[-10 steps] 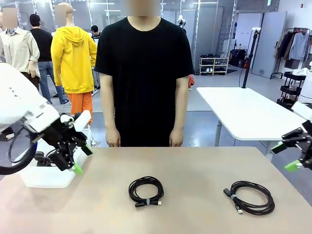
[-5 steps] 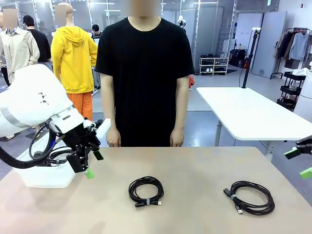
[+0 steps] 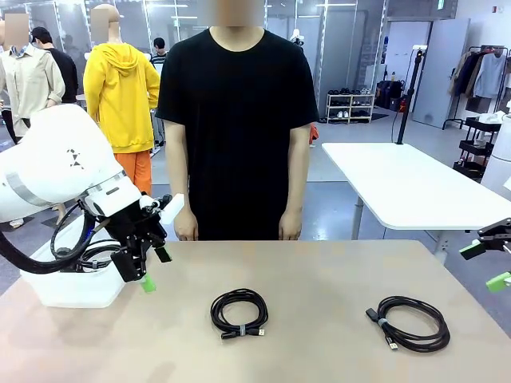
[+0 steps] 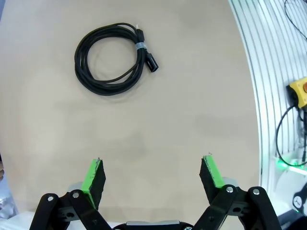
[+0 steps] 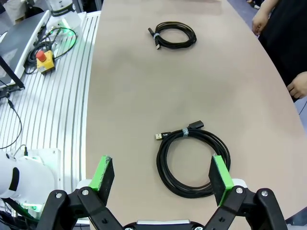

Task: Organize and store the cables.
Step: Place the USB Extension Cable into the Organizing box.

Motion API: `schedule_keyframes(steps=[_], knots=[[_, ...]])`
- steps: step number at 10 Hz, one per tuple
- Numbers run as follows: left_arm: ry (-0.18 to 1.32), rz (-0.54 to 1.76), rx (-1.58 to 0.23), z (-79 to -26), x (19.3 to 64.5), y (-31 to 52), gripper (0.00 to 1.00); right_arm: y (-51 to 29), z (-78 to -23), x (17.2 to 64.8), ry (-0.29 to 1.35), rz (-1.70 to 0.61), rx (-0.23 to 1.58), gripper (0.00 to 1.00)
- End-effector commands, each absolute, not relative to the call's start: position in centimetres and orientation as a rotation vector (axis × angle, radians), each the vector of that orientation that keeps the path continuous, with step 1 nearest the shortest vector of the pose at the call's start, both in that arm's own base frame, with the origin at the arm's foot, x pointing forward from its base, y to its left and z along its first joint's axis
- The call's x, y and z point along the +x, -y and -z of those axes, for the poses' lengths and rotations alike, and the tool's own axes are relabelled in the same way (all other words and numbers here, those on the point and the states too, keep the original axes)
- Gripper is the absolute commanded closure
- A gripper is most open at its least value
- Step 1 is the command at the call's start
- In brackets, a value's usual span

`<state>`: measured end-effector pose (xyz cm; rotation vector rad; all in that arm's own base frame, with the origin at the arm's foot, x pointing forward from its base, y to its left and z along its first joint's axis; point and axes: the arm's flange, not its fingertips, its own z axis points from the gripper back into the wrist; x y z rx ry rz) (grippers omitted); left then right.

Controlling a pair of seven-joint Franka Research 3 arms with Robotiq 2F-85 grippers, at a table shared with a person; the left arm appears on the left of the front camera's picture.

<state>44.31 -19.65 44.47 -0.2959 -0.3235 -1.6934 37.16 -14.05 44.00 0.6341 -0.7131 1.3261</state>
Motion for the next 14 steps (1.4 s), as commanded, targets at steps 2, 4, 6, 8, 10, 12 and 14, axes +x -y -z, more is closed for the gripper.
schedule_keyframes(steps=[2,4,6,8,10,12,14], knots=[[0.324,1.693,-0.296,-44.5,44.3,19.6,0.0,13.9,-44.3,37.1,0.714,-1.307,0.632,0.0],[0.274,1.634,-0.328,-42.5,45.1,25.7,0.0,13.9,-44.3,37.1,0.714,-1.307,0.632,0.0],[0.265,1.528,-0.304,-41.1,45.0,28.7,0.0,13.9,-44.3,37.1,0.714,-1.307,0.632,0.0],[0.224,1.466,-0.303,-39.5,45.5,31.4,0.0,13.9,-44.3,37.1,0.714,-1.307,0.632,0.0],[0.17,1.429,-0.276,-36.3,46.7,35.1,0.0,13.9,-44.3,37.1,0.714,-1.307,0.632,0.0],[0.132,1.471,-0.234,-33.9,46.8,37.8,0.0,13.9,-44.3,37.1,0.714,-1.307,0.632,0.0],[0.13,1.424,-0.216,-32.7,46.4,38.1,0.0,13.9,-44.3,37.1,0.714,-1.307,0.632,0.0]])
